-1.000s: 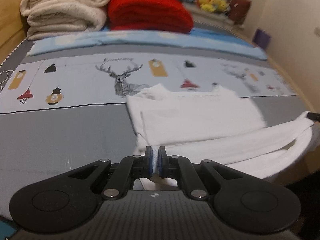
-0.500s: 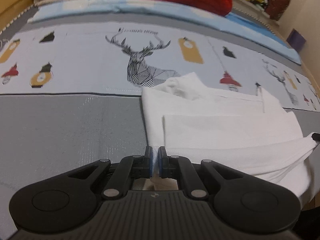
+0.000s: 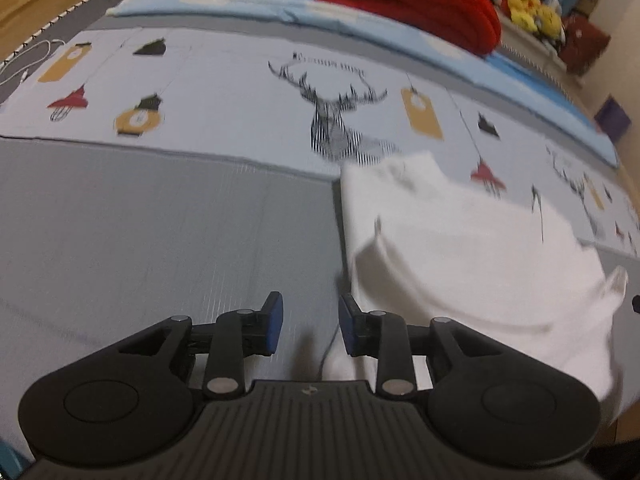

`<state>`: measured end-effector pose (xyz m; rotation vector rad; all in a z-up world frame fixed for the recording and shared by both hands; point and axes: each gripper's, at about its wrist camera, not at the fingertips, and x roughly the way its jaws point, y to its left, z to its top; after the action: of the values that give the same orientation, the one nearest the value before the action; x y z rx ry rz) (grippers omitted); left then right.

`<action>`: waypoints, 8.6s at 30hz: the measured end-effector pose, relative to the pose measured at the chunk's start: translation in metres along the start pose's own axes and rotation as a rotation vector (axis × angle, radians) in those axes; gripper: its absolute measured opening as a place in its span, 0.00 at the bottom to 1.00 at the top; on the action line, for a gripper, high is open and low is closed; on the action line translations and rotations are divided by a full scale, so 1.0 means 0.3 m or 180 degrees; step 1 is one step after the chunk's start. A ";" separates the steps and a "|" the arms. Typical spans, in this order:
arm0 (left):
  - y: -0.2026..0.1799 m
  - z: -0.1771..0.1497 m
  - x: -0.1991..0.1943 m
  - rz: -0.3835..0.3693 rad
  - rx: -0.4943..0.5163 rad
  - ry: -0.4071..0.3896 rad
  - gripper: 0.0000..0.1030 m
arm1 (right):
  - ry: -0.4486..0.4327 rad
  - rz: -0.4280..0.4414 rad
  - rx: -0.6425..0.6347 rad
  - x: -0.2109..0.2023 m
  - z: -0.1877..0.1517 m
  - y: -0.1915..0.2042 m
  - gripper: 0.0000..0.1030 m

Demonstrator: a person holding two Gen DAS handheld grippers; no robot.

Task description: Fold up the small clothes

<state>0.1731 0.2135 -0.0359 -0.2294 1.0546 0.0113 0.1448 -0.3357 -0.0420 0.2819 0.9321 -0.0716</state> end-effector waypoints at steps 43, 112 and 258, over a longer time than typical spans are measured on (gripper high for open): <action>-0.154 0.108 0.199 -0.0010 0.0267 0.0194 0.50 | 0.0239 -0.0128 -0.0592 0.222 0.071 0.093 0.18; -0.140 0.221 0.255 -0.0140 0.0128 -0.0005 0.25 | -0.0109 -0.0116 0.0065 0.273 0.219 0.051 0.27; 0.060 0.102 0.251 -0.0054 0.0004 0.0521 0.19 | -0.0035 -0.0286 -0.0323 0.073 0.015 0.178 0.34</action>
<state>0.2346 0.2293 -0.0899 -0.2410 1.2155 -0.0239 0.1711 -0.2842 -0.0457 0.1455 0.9343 -0.1079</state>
